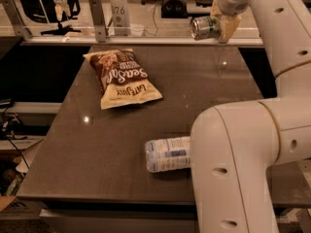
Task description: Place 7up can upright
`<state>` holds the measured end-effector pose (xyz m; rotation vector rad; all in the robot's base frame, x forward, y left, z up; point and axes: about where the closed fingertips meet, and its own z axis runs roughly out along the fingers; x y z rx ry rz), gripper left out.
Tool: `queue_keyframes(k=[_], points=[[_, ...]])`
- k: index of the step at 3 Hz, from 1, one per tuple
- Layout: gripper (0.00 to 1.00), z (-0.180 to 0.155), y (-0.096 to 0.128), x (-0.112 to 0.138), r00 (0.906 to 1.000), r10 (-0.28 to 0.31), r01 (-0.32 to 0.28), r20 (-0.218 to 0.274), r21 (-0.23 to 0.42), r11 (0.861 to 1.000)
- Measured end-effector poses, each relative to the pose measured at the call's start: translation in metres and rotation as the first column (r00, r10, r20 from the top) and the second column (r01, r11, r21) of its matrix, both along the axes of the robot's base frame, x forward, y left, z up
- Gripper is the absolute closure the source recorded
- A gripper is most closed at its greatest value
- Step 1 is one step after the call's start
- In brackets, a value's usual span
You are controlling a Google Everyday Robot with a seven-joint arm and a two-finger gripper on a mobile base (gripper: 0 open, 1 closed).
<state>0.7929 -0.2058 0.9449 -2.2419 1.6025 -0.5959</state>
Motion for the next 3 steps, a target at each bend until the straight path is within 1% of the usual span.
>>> queue_keyframes(k=[1,2,3], points=[[1.00,0.038,0.003,0.011,0.9872,0.102,-0.097,0.122,-0.047,0.994],[1.00,0.071,0.006,0.013,0.9604,0.179,-0.166,0.213,-0.077,0.983],[1.00,0.097,0.004,0.011,0.9304,0.225,-0.205,0.289,-0.097,0.974]])
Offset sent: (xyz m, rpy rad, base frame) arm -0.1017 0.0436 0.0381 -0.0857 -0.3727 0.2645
